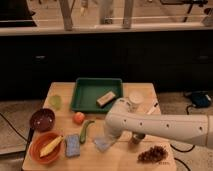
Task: Place towel in purple bowl
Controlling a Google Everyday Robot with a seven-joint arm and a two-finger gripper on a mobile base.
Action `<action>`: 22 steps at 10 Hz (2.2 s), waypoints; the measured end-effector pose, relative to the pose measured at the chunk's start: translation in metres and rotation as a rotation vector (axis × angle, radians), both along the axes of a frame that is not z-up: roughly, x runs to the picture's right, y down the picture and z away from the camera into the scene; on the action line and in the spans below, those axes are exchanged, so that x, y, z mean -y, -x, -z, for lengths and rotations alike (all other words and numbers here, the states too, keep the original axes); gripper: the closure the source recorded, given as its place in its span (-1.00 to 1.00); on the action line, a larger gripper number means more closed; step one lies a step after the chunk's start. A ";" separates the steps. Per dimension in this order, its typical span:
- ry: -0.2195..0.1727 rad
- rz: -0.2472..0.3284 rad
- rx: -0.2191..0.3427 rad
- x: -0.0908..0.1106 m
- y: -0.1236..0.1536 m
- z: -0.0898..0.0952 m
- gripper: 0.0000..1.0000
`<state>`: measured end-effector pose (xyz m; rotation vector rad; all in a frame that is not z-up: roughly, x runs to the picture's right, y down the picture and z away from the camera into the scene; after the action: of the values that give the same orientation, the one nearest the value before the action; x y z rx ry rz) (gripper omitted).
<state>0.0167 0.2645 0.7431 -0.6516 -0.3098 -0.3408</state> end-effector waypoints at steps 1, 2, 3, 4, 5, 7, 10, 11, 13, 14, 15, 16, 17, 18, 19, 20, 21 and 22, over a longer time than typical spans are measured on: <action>0.004 0.003 0.003 -0.001 0.001 -0.002 -0.60; 0.011 0.007 0.004 -0.003 0.001 -0.004 -0.60; 0.023 0.013 0.003 -0.008 0.001 -0.009 -0.60; 0.033 0.019 0.002 -0.012 0.001 -0.014 -0.60; 0.044 0.026 0.000 -0.018 0.001 -0.020 -0.60; 0.064 0.024 -0.003 -0.028 -0.001 -0.031 -0.60; 0.069 0.017 0.004 -0.036 -0.003 -0.039 -0.26; 0.066 0.013 0.006 -0.036 -0.004 -0.040 -0.07; 0.056 0.008 0.007 -0.035 -0.008 -0.038 0.33; 0.052 0.007 0.006 -0.033 -0.011 -0.036 0.54; 0.048 0.009 0.008 -0.031 -0.011 -0.035 0.70; 0.041 0.016 0.015 -0.028 -0.009 -0.031 0.94; 0.035 0.019 0.017 -0.025 -0.009 -0.029 0.99; 0.030 0.023 0.021 -0.022 -0.009 -0.025 1.00; 0.016 0.029 0.028 -0.014 -0.008 -0.018 1.00; 0.009 0.034 0.030 -0.009 -0.009 -0.013 1.00; 0.001 0.035 0.032 -0.005 -0.010 -0.009 1.00; -0.009 0.038 0.036 -0.001 -0.011 -0.004 1.00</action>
<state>0.0274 0.2651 0.7469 -0.6439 -0.3307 -0.3907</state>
